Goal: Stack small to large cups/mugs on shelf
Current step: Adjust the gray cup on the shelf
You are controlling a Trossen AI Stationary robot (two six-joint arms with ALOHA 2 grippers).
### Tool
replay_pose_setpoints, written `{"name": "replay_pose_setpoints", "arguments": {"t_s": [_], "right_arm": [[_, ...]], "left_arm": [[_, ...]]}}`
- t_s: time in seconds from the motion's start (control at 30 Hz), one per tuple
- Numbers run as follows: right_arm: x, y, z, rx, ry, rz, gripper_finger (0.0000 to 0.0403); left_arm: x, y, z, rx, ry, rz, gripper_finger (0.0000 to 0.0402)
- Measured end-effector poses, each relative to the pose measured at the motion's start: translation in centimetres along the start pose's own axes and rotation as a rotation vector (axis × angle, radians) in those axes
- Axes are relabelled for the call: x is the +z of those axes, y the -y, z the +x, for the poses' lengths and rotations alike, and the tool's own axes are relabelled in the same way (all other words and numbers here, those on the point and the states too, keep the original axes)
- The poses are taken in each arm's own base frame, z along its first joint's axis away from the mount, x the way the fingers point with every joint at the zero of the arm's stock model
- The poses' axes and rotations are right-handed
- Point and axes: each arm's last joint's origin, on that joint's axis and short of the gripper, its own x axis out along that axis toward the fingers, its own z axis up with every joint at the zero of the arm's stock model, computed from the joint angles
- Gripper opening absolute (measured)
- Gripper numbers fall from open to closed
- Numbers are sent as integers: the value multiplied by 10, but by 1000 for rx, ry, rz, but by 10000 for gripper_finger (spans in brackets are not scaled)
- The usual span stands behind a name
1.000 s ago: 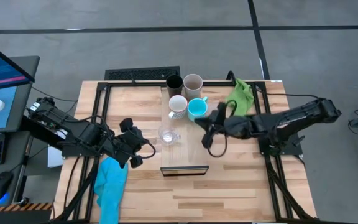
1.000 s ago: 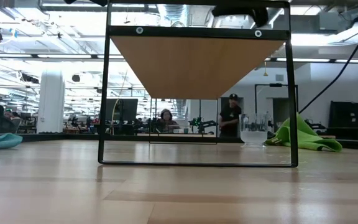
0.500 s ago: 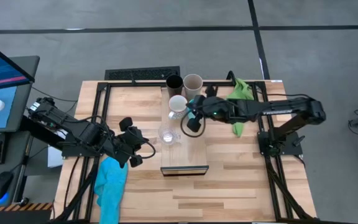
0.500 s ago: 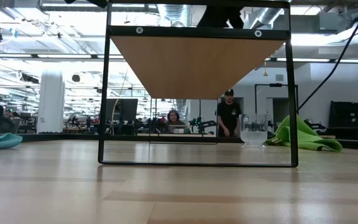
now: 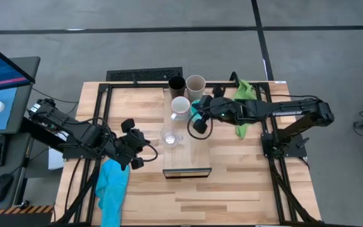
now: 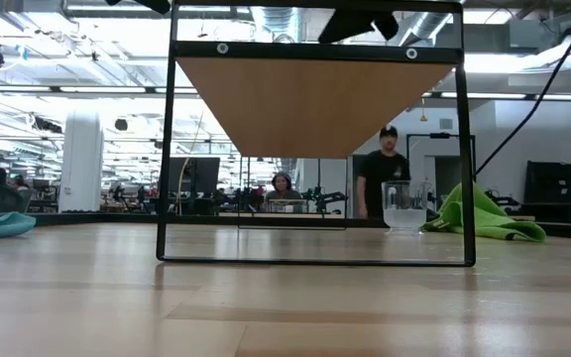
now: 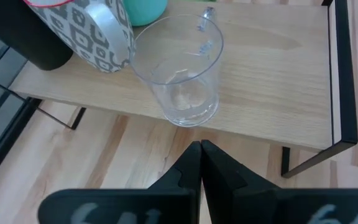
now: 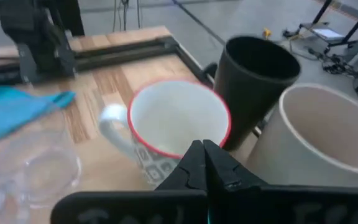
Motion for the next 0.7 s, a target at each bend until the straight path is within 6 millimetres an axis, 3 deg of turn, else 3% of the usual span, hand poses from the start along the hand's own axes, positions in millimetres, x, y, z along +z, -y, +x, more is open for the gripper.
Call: {"name": "replay_pose_setpoints", "arguments": {"t_s": [0.37, 0.7], "right_arm": [[-10, -1, 20, -18, -75, -22, 10], [-12, -2, 26, 3, -86, -21, 9]], "left_arm": [[-1, -1, 0, 6, -9, 16, 0], [-2, -1, 0, 10, -16, 14, 0]]}}
